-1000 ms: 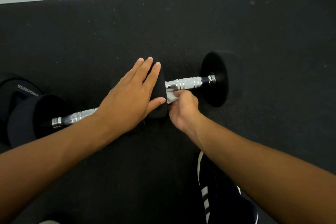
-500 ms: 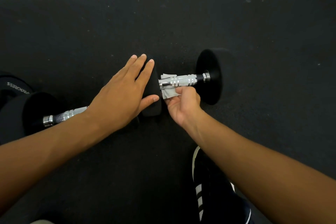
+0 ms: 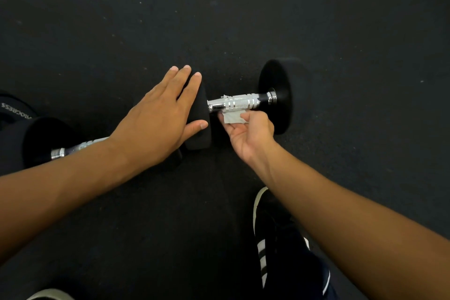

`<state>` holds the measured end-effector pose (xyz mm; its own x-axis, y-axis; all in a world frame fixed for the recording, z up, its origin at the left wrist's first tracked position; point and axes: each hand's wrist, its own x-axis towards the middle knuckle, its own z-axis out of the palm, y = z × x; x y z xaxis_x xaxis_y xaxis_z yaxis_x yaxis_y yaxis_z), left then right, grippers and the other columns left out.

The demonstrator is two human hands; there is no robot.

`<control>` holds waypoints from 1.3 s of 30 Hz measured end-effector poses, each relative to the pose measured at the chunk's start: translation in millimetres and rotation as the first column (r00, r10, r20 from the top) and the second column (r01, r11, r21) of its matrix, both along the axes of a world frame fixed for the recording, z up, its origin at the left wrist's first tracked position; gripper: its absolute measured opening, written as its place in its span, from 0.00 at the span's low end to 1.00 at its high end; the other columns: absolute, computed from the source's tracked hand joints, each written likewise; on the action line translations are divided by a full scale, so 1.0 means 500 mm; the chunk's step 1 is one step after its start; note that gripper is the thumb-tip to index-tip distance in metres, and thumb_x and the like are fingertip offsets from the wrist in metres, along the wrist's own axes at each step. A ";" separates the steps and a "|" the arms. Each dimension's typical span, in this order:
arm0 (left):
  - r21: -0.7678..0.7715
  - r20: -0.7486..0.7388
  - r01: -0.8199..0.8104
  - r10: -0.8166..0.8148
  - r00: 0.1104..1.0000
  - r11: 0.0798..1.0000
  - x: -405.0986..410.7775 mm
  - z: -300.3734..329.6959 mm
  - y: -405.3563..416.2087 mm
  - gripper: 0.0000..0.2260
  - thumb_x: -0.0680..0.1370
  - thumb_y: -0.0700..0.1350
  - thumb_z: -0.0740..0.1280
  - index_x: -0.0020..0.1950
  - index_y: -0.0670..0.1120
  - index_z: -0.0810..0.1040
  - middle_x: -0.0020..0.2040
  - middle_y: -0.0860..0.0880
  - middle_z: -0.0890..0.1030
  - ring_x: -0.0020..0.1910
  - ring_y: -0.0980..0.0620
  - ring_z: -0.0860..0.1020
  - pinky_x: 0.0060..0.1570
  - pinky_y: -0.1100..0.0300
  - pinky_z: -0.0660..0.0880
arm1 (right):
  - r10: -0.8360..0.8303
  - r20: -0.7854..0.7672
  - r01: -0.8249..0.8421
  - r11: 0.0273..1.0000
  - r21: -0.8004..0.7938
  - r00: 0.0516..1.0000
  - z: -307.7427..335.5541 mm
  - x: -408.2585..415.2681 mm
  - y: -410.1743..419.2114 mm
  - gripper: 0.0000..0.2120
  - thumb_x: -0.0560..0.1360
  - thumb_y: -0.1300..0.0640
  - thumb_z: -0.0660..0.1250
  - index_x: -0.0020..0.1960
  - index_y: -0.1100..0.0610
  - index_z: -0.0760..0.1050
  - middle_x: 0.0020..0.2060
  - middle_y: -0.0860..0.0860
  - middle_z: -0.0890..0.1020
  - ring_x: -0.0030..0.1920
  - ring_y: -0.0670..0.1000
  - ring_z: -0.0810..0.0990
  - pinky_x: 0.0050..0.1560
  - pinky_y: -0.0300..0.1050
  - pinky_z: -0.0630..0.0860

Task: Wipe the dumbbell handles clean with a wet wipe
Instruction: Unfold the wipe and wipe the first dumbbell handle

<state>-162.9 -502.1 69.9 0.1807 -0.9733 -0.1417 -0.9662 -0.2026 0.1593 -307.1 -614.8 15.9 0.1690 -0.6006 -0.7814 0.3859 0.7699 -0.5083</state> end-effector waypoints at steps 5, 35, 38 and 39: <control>0.011 -0.004 -0.005 0.005 1.000 1.000 -0.005 0.000 0.004 0.39 0.79 0.62 0.54 0.83 0.45 0.45 0.84 0.44 0.47 0.83 0.45 0.47 0.79 0.47 0.56 | -0.030 0.048 0.029 0.999 0.021 0.998 0.001 -0.041 0.019 0.17 0.80 0.73 0.50 0.62 0.69 0.74 0.57 0.67 0.81 0.59 0.65 0.82 0.65 0.62 0.78; -0.012 0.059 0.031 -0.030 0.998 0.999 -0.004 -0.006 0.007 0.38 0.80 0.63 0.51 0.83 0.42 0.46 0.83 0.41 0.50 0.82 0.41 0.51 0.78 0.47 0.57 | -0.050 -0.582 -0.453 0.575 -0.681 0.812 0.105 -0.088 0.005 0.26 0.80 0.70 0.54 0.74 0.56 0.73 0.70 0.46 0.77 0.70 0.40 0.73 0.75 0.38 0.66; -0.019 0.108 0.049 -0.046 0.993 0.999 -0.006 -0.012 0.010 0.38 0.81 0.62 0.50 0.83 0.40 0.46 0.83 0.39 0.49 0.82 0.40 0.51 0.79 0.45 0.57 | -0.123 -0.863 -0.866 0.046 -0.497 0.489 0.053 -0.083 -0.032 0.27 0.78 0.71 0.55 0.75 0.58 0.72 0.73 0.49 0.74 0.75 0.46 0.70 0.78 0.39 0.62; -0.019 0.116 0.052 -0.050 0.992 0.998 -0.006 -0.014 0.010 0.37 0.81 0.62 0.50 0.83 0.40 0.46 0.83 0.39 0.49 0.82 0.40 0.51 0.79 0.45 0.58 | -0.126 -0.925 -0.934 -0.065 -0.352 0.357 0.026 -0.079 -0.039 0.27 0.77 0.71 0.56 0.75 0.58 0.71 0.73 0.52 0.74 0.76 0.52 0.69 0.79 0.46 0.62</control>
